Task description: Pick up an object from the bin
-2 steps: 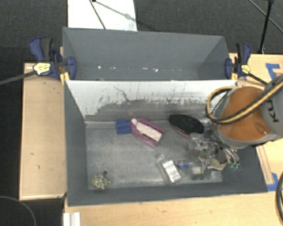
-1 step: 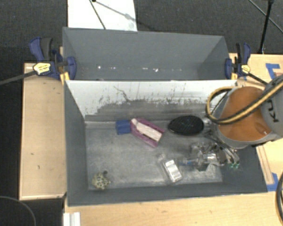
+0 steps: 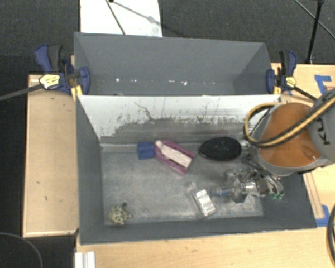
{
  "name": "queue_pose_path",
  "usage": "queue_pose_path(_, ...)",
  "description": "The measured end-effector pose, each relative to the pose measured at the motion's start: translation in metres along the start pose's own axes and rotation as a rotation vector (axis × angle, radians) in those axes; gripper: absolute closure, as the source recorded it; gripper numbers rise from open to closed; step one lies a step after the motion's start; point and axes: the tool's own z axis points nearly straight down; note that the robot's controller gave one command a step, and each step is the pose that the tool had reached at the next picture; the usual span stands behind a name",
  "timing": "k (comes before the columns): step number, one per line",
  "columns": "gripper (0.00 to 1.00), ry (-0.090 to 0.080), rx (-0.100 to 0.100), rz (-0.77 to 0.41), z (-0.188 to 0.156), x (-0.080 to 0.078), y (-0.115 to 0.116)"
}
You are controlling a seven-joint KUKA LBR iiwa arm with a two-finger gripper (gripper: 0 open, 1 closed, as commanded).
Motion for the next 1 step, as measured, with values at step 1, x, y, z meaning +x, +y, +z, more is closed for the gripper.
queue_pose_path(1,1.00,-0.006,0.000,0.049,-0.0360,0.0016,-0.0030)
